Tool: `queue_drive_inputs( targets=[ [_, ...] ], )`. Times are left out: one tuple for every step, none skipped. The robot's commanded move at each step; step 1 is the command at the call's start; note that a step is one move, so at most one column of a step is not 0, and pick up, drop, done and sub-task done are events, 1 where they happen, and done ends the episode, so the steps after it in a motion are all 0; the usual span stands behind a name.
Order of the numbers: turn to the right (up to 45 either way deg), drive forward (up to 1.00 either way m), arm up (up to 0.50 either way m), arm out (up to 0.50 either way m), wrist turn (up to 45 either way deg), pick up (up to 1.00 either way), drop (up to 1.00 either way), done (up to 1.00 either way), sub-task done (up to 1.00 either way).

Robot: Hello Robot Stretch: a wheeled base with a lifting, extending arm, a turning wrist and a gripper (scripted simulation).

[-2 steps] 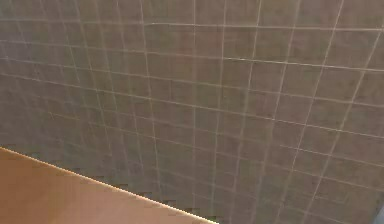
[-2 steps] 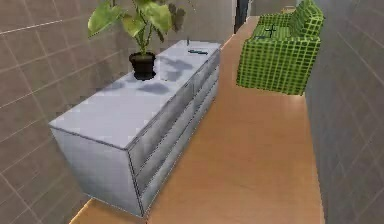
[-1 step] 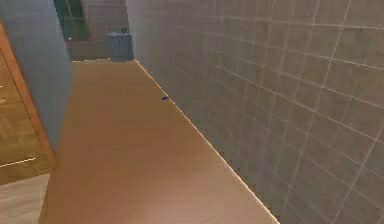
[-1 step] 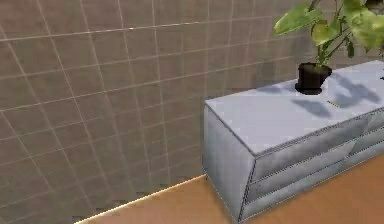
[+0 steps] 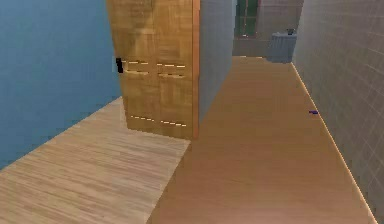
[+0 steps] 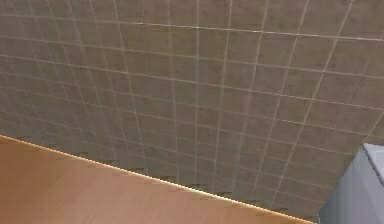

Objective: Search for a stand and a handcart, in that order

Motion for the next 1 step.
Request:
queue_drive_inputs(
  targets=[
    [0.0, 0.85, 0.0, 0.0, 0.0, 0.0, 0.0, 0.0, 0.0]
  ],
)
